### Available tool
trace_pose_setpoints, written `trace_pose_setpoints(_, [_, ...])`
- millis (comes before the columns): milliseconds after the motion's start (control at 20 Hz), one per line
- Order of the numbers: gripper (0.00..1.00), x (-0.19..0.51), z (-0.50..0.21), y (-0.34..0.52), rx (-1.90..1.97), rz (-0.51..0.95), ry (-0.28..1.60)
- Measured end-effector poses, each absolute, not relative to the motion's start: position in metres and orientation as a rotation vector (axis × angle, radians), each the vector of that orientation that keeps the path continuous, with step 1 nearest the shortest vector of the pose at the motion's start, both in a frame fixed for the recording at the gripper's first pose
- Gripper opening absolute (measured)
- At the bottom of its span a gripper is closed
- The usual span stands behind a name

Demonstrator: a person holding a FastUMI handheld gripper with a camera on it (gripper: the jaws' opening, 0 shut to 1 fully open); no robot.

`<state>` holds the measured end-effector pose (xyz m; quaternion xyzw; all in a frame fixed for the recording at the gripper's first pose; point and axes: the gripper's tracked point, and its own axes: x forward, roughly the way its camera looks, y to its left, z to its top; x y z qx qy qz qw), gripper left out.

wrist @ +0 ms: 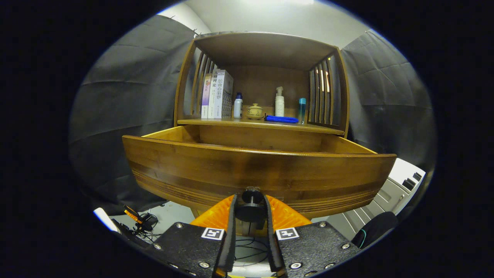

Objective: Pull open the drawer, take out the items inside it, and place them on the countertop above the cabinet.

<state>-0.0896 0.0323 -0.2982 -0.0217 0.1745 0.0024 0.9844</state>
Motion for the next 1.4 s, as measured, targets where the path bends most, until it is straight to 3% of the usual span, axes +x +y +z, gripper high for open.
trace_pose_setpoints(100, [0.47,-0.097,-0.286,0.037,-0.019,0.026,0.338])
trace_pose_setpoints(350, [0.97,-0.09,-0.214,0.038,0.066,0.025,0.229])
trace_pose_setpoints(800, [0.97,0.008,-0.156,0.034,0.014,-0.028,0.33])
trace_pose_setpoints(1400, [0.97,0.084,-0.261,0.025,-0.028,-0.145,0.787])
